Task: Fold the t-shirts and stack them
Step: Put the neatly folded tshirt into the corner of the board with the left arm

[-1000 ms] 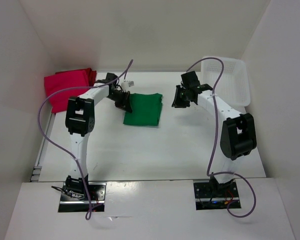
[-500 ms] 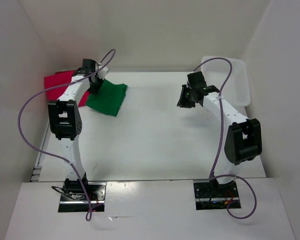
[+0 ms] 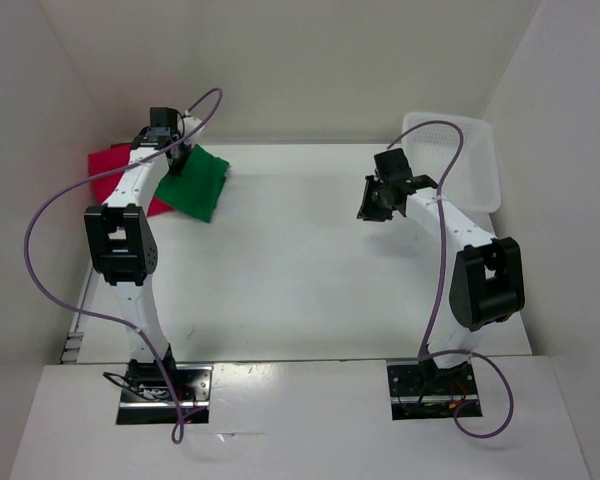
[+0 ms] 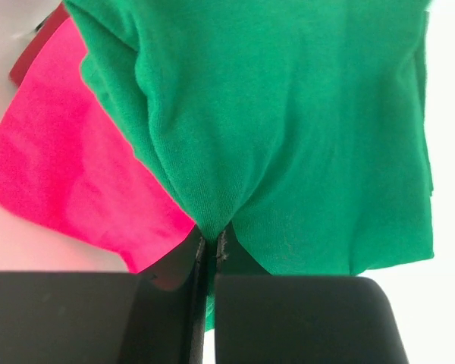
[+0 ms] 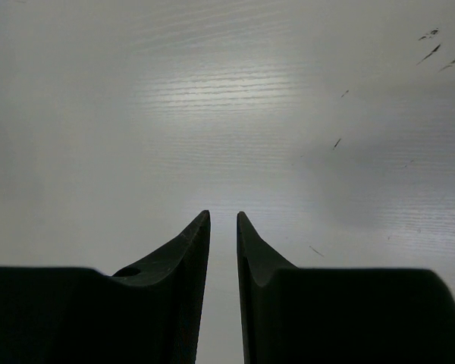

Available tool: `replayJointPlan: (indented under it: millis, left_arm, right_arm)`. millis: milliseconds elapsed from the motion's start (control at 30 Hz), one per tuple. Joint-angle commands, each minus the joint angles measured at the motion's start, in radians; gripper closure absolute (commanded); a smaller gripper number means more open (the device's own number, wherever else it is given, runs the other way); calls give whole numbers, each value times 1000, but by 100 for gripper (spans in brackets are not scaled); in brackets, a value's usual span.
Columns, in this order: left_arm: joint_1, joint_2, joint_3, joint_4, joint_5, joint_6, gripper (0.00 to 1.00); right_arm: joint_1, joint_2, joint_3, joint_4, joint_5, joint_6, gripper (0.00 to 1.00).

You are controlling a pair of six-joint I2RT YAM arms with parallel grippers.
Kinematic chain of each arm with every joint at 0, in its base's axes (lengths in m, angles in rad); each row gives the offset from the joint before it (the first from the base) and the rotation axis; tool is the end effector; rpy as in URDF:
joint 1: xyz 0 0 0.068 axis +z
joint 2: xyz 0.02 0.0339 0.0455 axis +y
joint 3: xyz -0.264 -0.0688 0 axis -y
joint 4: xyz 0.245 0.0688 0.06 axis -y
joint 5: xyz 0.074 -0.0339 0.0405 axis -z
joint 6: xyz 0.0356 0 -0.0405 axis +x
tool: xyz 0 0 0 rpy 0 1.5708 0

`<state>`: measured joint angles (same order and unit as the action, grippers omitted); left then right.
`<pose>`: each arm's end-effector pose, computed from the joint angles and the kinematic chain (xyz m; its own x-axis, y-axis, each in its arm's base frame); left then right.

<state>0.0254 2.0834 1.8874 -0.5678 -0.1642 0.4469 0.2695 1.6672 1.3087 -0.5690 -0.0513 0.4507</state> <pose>0.4800 0.0180 0.2792 -0.6854 0.4091 -0.6024 0.1698 0.8943 0.4141 0.3481 0.0980 0.2588 -0.8230 0.2240 -0.5221 0.0699 0.9519 0.2982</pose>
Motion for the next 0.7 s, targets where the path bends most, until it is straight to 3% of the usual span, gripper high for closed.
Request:
replayJointPlan:
  millis: [0,333,500,667]
  left_arm:
    - [68,-49,67,34,-46,22,100]
    - [241,-49,157,25,34,-17,100]
    - [335,26,168,14,169,-92,100]
    - [364,151,197,-6,216,-111,100]
  right_arm:
    - [-7,-66,-12,6,38,-14,74]
    - [-16,-57,-22,-3,38,-23,74]
    - [-16,-46,0,-14,38,-32,74]
    - [-16,-24,32,-48,47,-41,74]
